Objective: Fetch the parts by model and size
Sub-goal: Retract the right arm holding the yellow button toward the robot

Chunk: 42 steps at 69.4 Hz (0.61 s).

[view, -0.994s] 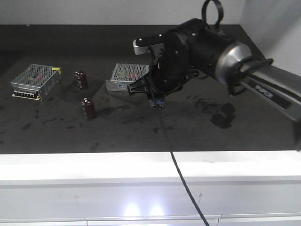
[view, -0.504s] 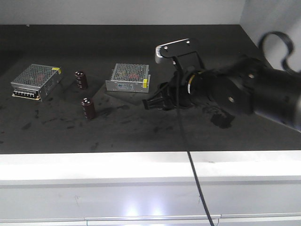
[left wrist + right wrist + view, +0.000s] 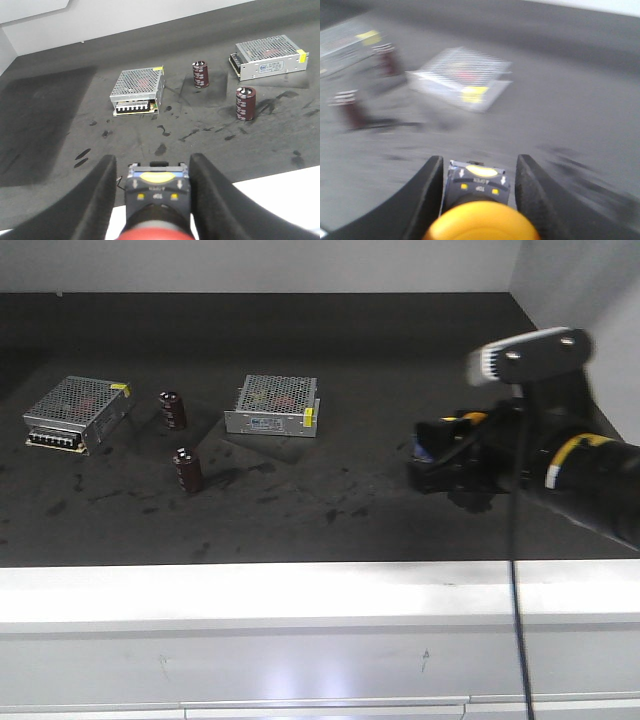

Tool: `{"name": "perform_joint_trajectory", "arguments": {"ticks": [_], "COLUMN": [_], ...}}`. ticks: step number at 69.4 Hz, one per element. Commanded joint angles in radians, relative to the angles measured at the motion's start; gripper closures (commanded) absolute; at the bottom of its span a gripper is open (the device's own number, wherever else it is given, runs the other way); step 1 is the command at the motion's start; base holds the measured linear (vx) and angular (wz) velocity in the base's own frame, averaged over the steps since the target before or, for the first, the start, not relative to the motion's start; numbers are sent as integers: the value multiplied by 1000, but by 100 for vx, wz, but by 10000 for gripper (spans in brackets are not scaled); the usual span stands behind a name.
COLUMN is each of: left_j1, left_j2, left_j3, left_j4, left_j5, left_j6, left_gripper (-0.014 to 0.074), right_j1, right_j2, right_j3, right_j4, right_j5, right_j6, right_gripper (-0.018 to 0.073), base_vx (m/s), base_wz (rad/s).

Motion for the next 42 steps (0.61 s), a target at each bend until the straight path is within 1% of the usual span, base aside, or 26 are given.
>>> {"name": "perform_joint_trajectory", "arguments": {"ticks": [1,6,12,24,42], "left_j1": [-6,-6,-6,-6,-6], "left_j2": [6,6,6,6,6], "left_j3": [-27,-27,-27,-27,-27], "left_j4": [-10,-11,-17,-45,-83], "left_j5": [-79,-79,-79,-79,-79], "left_j6": [-7,-7,-7,-7,-6], "left_gripper": [603,603,603,603,603], "right_j1": [-45,-66,-66,-66,-66], "right_j2": [-96,-157,-234,-428,-673], "right_j3": [17,49,90,188,325], "right_j4": [-10,-22,-49,-48,-44], "right_j5": [-91,-90,-71,-59,5], "right_j6": [-4,-6,-5,-5,-5], "right_gripper": [561,561,561,561,561], "base_vx": [0,0,0,0,0], "base_wz": [0,0,0,0,0]}}
